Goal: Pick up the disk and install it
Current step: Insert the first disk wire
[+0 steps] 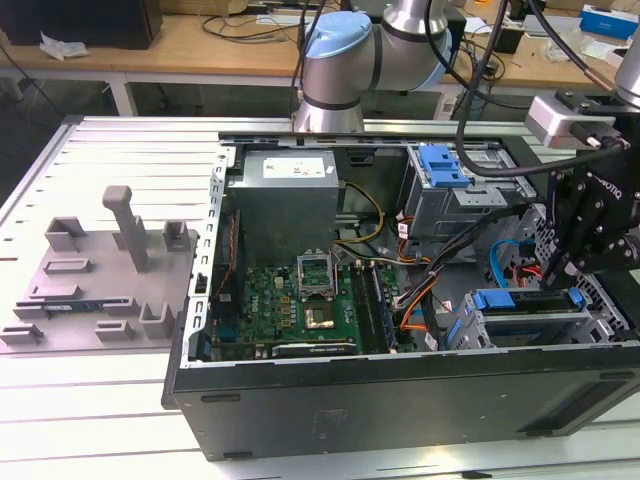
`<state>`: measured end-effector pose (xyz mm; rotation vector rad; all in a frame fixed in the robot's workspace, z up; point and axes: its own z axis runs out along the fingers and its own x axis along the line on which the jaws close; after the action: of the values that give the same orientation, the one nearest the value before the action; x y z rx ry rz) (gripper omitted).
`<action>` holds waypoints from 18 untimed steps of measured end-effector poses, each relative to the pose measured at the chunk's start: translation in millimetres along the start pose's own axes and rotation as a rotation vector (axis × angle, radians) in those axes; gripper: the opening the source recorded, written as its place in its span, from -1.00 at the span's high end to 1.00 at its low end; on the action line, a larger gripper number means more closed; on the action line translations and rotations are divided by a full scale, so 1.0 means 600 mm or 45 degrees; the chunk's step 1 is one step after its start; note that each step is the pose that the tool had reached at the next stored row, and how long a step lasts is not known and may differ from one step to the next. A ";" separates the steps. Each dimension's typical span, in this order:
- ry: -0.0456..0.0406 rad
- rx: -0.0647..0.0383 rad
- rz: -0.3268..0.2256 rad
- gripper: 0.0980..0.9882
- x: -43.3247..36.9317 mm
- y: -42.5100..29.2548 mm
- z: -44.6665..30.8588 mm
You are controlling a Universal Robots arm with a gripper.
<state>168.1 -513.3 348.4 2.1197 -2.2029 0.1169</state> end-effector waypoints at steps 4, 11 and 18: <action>0.000 0.000 0.000 0.84 0.000 0.000 0.000; 0.000 0.000 0.000 0.84 0.001 0.000 0.000; 0.000 0.000 0.000 0.84 0.002 0.000 0.001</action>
<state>168.3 -514.3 348.2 2.1195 -2.2031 0.1170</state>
